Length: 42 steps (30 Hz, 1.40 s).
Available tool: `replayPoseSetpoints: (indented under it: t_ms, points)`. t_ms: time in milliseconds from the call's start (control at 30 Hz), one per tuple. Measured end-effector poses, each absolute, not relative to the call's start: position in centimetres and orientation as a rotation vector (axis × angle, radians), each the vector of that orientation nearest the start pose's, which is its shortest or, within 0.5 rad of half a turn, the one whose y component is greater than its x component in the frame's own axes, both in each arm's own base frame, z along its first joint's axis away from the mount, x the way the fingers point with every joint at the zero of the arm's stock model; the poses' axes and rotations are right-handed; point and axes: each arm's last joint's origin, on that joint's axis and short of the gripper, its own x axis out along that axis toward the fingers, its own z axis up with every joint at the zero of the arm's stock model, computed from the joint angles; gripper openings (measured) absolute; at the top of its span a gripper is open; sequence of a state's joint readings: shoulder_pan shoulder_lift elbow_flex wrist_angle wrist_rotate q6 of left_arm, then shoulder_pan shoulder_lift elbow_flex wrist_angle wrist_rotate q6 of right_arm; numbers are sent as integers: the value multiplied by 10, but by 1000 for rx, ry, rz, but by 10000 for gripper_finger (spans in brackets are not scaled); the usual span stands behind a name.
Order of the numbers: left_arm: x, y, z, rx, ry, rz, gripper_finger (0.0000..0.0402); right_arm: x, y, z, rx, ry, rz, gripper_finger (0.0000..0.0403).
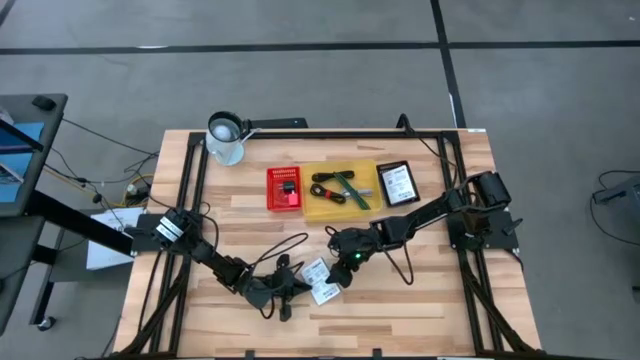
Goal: Pick and place items into bin
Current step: Put the white card reader box into the black bin
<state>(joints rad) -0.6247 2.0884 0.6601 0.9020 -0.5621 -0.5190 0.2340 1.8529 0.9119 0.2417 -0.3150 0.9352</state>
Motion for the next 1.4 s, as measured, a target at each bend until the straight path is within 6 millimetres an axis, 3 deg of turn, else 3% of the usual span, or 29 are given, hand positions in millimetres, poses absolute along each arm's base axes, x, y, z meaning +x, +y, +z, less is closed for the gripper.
replayPoseSetpoints:
  t_ms: [767, 1200, 1400]
  points:
    - [271, -177, 50, -165, 459, 38, 0, 346, 91, 130, 888, 913, 114, 158]
    - [272, -177, 51, -172, 450, 41, 0, 346, 91, 130, 868, 911, 122, 38]
    - [272, -177, 51, -172, 447, 43, 0, 346, 90, 130, 860, 905, 114, 33]
